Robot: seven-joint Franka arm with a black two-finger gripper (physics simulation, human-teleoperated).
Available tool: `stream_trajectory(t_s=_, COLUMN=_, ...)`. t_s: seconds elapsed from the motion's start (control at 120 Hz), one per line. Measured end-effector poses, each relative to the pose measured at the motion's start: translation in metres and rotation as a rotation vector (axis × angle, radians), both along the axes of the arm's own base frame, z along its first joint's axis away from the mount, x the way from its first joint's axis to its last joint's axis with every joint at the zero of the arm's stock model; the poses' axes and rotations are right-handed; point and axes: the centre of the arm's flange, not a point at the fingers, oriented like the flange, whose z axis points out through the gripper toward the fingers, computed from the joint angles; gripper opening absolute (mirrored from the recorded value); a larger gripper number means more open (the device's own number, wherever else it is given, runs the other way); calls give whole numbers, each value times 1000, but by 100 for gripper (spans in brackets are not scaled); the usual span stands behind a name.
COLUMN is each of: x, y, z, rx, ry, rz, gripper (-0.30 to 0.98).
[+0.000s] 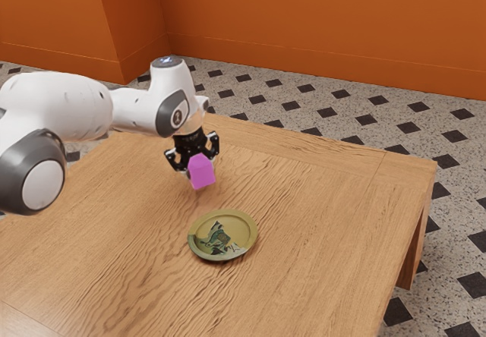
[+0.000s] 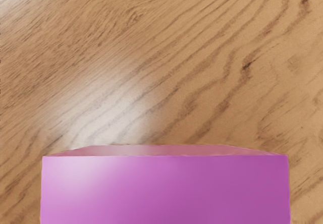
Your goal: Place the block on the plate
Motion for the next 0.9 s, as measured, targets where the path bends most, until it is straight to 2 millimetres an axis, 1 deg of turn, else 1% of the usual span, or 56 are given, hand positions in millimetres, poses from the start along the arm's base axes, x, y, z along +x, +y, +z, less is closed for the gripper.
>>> stream_trajectory(t_s=0.083, x=-18, y=-14, z=19, rx=-21, ry=2, rz=-2, gripper=38)
stream_trajectory(t_s=0.15, x=-36, y=-26, z=26, rx=-43, ry=18, rz=-3, gripper=38)
stream_trajectory(t_s=0.292, x=-72, y=-77, z=31, rx=-94, ry=55, rz=-34, gripper=39)
stream_trajectory(t_s=0.325, x=-80, y=-86, z=32, rx=-101, ry=64, rz=-36, gripper=39)
stream_trajectory(t_s=0.4, x=-100, y=-96, z=31, rx=-113, ry=84, rz=-25, gripper=39)
stream_trajectory(t_s=0.492, x=-118, y=-97, z=27, rx=-118, ry=103, rz=7, gripper=39)
stream_trajectory(t_s=0.575, x=-123, y=-100, z=20, rx=-119, ry=114, rz=33, gripper=39)
stream_trajectory(t_s=0.675, x=-119, y=-103, z=9, rx=-116, ry=114, rz=61, gripper=39)
stream_trajectory(t_s=0.767, x=-118, y=-112, z=6, rx=-116, ry=106, rz=71, gripper=38)
stream_trajectory(t_s=0.9, x=-117, y=-114, z=7, rx=-119, ry=95, rz=96, gripper=51)
